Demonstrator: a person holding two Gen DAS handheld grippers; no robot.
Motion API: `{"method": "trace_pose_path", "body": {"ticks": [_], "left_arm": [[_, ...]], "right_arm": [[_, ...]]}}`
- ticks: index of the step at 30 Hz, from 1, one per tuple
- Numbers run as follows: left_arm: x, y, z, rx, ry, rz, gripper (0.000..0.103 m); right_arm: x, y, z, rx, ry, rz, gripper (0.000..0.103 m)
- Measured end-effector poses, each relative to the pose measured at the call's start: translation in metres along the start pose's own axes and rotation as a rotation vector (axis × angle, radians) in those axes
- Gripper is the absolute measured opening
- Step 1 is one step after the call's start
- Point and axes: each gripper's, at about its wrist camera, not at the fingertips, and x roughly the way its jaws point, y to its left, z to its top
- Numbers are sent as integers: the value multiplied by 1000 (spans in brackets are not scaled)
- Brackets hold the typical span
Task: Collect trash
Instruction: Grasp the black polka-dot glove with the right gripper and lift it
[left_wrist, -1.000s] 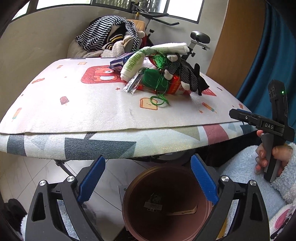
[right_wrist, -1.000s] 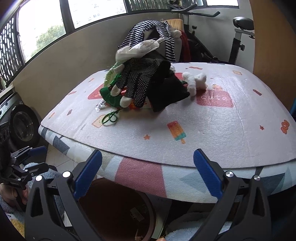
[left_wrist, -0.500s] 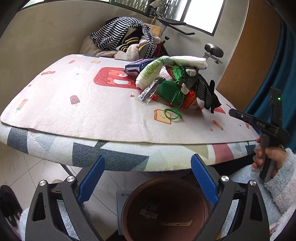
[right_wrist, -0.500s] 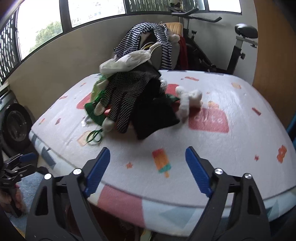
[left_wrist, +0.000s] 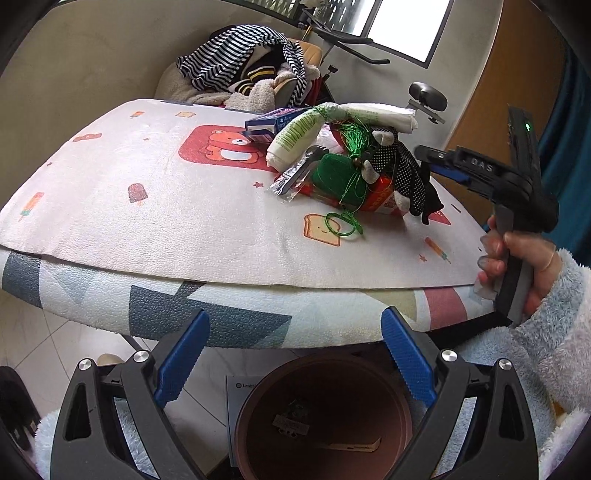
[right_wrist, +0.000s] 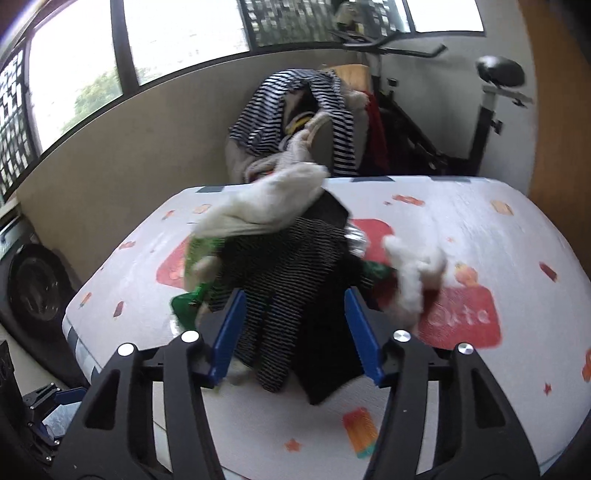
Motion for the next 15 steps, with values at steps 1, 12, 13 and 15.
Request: {"method": "trace_pose_path", "body": {"ticks": [1,12,13,15], "left_arm": [[1,0,0,-3,4,0,91],[0,7,-1,-26,7,-1,91],[0,7,0,-27,8,-2,91],[0,6,0,-24,6,-4,91]], "right_arm": [[10,3,3,-11,31,-9,42],[-10,0,12,17,2,-23,11],[-13,-1,11,10,0,-35,11],[-23,-5,12,22,-17,-43,11]]}}
